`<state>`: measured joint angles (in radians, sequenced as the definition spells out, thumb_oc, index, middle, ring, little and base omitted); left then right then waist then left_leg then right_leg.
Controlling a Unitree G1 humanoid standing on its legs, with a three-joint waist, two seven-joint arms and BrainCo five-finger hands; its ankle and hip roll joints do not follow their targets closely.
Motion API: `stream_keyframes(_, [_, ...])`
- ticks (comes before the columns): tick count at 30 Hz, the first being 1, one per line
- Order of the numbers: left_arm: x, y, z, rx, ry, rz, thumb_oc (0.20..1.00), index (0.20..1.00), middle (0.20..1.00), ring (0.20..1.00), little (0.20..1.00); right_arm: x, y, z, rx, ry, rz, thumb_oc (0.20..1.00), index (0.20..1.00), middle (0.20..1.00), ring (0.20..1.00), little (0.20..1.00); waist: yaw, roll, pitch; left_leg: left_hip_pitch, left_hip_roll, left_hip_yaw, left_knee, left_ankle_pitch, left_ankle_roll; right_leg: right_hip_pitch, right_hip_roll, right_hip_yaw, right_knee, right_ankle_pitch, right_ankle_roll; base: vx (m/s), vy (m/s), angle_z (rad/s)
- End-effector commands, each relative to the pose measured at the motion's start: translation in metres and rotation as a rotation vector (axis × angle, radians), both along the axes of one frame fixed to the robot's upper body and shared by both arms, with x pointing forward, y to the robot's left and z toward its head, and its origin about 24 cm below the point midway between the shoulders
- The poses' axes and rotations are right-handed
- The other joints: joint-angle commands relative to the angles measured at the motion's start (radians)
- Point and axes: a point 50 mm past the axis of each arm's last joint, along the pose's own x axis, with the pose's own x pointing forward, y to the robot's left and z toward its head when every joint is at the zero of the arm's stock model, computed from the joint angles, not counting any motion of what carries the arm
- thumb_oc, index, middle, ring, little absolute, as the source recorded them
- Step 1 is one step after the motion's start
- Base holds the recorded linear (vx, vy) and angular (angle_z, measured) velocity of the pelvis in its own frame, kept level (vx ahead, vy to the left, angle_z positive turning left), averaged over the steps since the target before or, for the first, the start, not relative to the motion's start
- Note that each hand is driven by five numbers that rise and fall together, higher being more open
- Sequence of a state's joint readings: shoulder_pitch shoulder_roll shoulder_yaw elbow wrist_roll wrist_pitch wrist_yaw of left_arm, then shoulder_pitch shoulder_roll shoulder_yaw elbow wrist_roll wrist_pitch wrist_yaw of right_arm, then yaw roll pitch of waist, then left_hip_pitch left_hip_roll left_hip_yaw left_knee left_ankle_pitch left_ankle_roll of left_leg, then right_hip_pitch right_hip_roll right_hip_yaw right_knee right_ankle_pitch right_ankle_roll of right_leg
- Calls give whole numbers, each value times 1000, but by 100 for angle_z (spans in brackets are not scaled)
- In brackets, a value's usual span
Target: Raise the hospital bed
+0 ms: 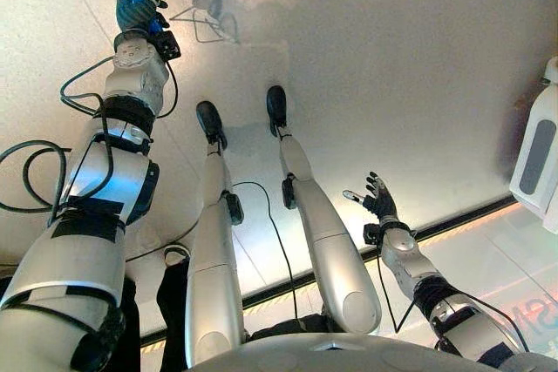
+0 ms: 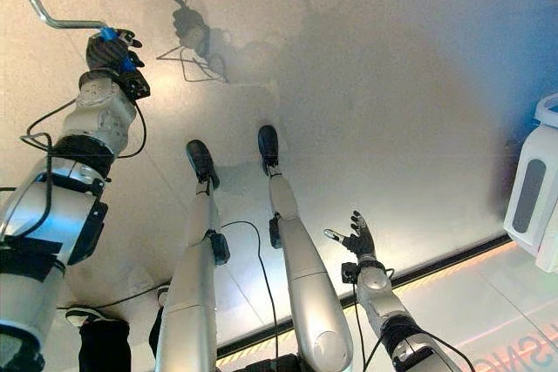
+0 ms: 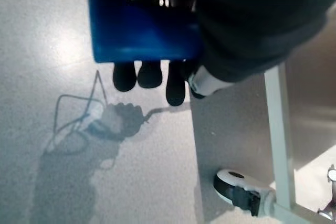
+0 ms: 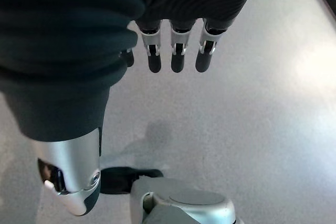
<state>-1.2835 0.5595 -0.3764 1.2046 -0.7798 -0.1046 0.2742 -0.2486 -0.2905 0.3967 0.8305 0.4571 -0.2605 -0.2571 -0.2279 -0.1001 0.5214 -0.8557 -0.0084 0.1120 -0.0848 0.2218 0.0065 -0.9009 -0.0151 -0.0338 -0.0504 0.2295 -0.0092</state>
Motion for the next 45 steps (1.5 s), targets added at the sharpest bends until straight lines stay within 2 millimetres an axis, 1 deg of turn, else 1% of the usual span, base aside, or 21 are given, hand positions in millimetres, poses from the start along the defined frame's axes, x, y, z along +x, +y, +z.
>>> stream_keyframes(1, [1, -13, 28, 18, -107, -53, 200, 200, 200, 200, 200, -35, -22, -20, -28, 85, -48, 1000, 1000, 1000, 1000, 1000, 7, -10, -1, 68, -23, 23, -2, -92, -50, 35, -53, 33, -37, 42, 167, -25, -7, -3])
stream_keyframes(9, [3, -26, 28, 2, -128, -109, 200, 200, 200, 200, 200, -37, -23, -21, -32, 90, -49, 1000, 1000, 1000, 1000, 1000, 0, 3, -1, 88, -22, 36, -2, -91, -50, 48, -45, 43, -37, 45, 165, -15, -5, -6])
stream_keyframes(15, [5, -38, 18, -3, -115, -155, 200, 200, 200, 200, 200, -38, -24, -23, -45, 104, -50, 1000, 1000, 1000, 1000, 1000, -2, 12, -1, 120, -19, 39, -2, -91, -50, 74, -40, 47, -35, 47, 162, -10, -11, -4])
stream_keyframes(17, [6, -44, 13, -10, -109, -176, 200, 200, 200, 200, 200, -39, -25, -25, -53, 119, -53, 1000, 1000, 1000, 1000, 1000, -1, 20, -1, 138, -18, 38, -2, -91, -51, 90, -39, 48, -35, 47, 160, 0, 0, 0])
stream_keyframes(22, [6, -52, 13, -16, -118, -205, 200, 200, 200, 200, 200, -42, -28, -29, -59, 144, -59, 1000, 1000, 1000, 1000, 1000, -1, 24, -1, 161, -14, 35, -2, -89, -54, 114, -39, 43, -34, 45, 157, -3, -7, -1])
stream_keyframes(26, [7, -64, 3, -26, -103, -246, 200, 200, 200, 200, 200, -49, -30, -37, -65, 191, -78, 1000, 1000, 1000, 1000, 1000, 6, 28, -1, 198, -16, 26, -2, -91, -54, 150, -36, 34, -30, 41, 152, 0, 0, 0])
stream_keyframes(28, [7, -66, 1, -27, -102, -253, 200, 200, 200, 200, 200, -50, -31, -37, -65, 197, -83, 1000, 1000, 1000, 1000, 1000, 7, 29, -1, 205, -17, 24, -2, -91, -54, 158, -36, 33, -29, 39, 151, 0, 0, 0])
stream_keyframes(29, [7, -71, -4, -22, -92, -271, 200, 200, 200, 200, 200, -51, -33, -39, -68, 213, -90, 1000, 1000, 1000, 1000, 1000, 12, 33, -1, 224, -19, 18, -2, -91, -54, 176, -35, 28, -25, 36, 148, 9, -9, 4])
stream_keyframes(33, [6, -79, -14, -19, -77, -306, 200, 200, 200, 200, 200, -56, -36, -46, -76, 266, -110, 1000, 1000, 1000, 1000, 1000, 23, 45, -1, 270, -21, 13, -2, -93, -54, 222, -40, 19, -22, 32, 147, -5, -5, 6])
stream_keyframes(34, [6, -79, -14, -19, -76, -306, 200, 200, 200, 200, 200, -56, -36, -46, -76, 266, -110, 1000, 1000, 1000, 1000, 1000, 23, 45, -1, 270, -21, 12, -2, -93, -54, 222, -40, 19, -23, 32, 147, -10, -4, 12])
stream_keyframes(36, [5, -83, -23, -25, -66, -328, 200, 200, 200, 200, 200, -59, -40, -50, -79, 304, -129, 1000, 1000, 1000, 1000, 1000, 33, 51, -1, 305, -26, 7, -2, -94, -54, 260, -44, 17, -22, 29, 145, -16, 10, 7])
stream_keyframes(40, [3, -85, -26, -31, -72, -349, 200, 200, 200, 200, 200, -61, -43, -53, -78, 331, -144, 1000, 1000, 1000, 1000, 1000, 44, 54, -1, 337, -28, 2, -2, -95, -54, 296, -48, 14, -22, 25, 145, -4, 10, 0])
stream_keyframes(45, [-2, -78, -31, -43, -97, -361, 200, 200, 200, 200, 200, -65, -47, -56, -79, 366, -161, 1000, 1000, 1000, 1000, 1000, 63, 62, -1, 383, -33, -5, -2, -98, -52, 344, -55, 2, -20, 18, 145, 6, 12, 5])
